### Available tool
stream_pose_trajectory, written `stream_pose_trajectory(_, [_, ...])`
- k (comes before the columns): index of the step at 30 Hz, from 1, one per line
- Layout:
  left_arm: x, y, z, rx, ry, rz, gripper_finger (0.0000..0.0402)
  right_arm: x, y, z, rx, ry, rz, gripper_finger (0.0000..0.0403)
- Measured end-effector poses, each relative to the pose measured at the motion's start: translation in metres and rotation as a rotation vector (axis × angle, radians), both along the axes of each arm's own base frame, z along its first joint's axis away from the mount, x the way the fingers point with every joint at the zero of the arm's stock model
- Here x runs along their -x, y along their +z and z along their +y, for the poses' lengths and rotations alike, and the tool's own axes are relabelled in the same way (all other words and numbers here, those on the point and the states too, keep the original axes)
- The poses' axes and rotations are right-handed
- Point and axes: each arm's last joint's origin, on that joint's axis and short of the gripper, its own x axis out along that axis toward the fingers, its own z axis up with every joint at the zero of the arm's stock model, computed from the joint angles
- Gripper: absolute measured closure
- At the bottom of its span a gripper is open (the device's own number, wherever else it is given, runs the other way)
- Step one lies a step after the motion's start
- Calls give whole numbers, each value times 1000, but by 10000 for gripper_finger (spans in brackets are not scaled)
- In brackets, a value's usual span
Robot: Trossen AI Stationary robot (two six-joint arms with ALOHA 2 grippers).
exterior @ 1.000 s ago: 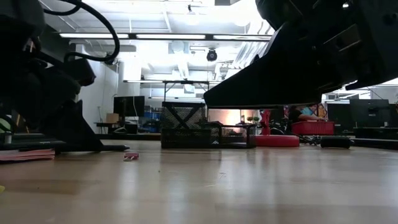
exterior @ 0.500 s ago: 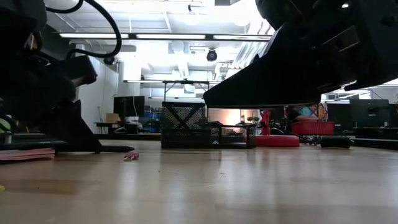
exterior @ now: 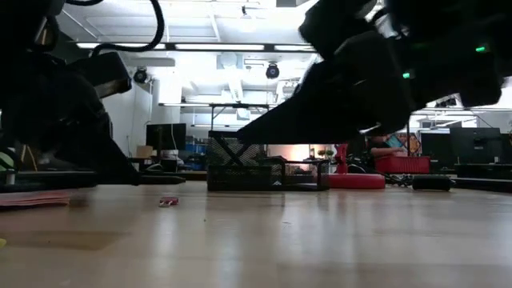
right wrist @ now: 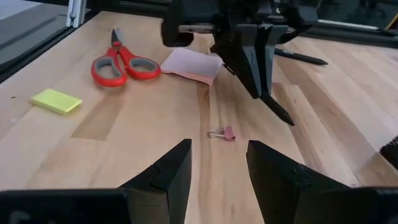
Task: Pick and place office supplies into organizer
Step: Put the black pen into the black desk organizer
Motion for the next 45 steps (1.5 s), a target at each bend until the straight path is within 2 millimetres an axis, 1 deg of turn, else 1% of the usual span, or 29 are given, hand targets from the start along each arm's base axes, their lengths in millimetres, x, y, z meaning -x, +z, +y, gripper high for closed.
stream_pose_trajectory(3, [-3, 3, -2, -1, -9, -8, 384, -5, 7, -12, -23, 75, 16, 253])
stream_pose_trajectory(6, [-6, 5, -3, -2, -13, -14, 363, -9, 15, -24, -79, 113, 22, 244])
stream_pose_trajectory(8, [-7, 6, -4, 1, -13, -21, 355, -11, 21, -31, -87, 118, 39, 235])
stream_pose_trajectory(10, [-8, 8, -4, -2, -20, -27, 358, -17, 27, -38, -97, 108, 85, 222])
stream_pose_trajectory(12, [-10, 10, -5, -9, -41, -38, 372, -25, 32, -45, -104, 100, 141, 210])
stream_pose_trajectory(14, [-13, 12, -7, -9, -65, -54, 386, -33, 38, -48, -82, 100, 187, 197])
stream_pose_trajectory(17, [-15, 14, -8, -13, -85, -75, 387, -46, 52, -50, -49, 98, 238, 182])
stream_pose_trajectory(20, [-15, 14, -8, -12, -86, -80, 369, -54, 66, -51, -18, 101, 277, 174])
stream_pose_trajectory(23, [-15, 14, -8, -11, -84, -81, 353, -58, 73, -52, 9, 105, 315, 176])
stream_pose_trajectory(25, [-15, 14, -8, -6, -88, -80, 356, -58, 74, -52, 13, 105, 326, 180])
stream_pose_trajectory(30, [-15, 14, -8, -5, -90, -81, 387, -60, 67, -56, 9, 100, 343, 190])
stream_pose_trajectory(33, [-16, 14, -8, -5, -90, -82, 386, -63, 61, -61, 9, 86, 357, 192])
stream_pose_trajectory(37, [-16, 15, -9, -5, -96, -93, 363, -69, 50, -69, 6, 96, 348, 189])
stream_pose_trajectory(39, [-17, 16, -10, -4, -108, -100, 359, -73, 42, -74, -22, 122, 354, 191])
stream_pose_trajectory(42, [-18, 17, -10, -6, -120, -108, 371, -76, 34, -79, -36, 137, 362, 194])
stream_pose_trajectory(45, [-18, 18, -10, -4, -126, -107, 389, -77, 35, -79, -25, 150, 345, 198])
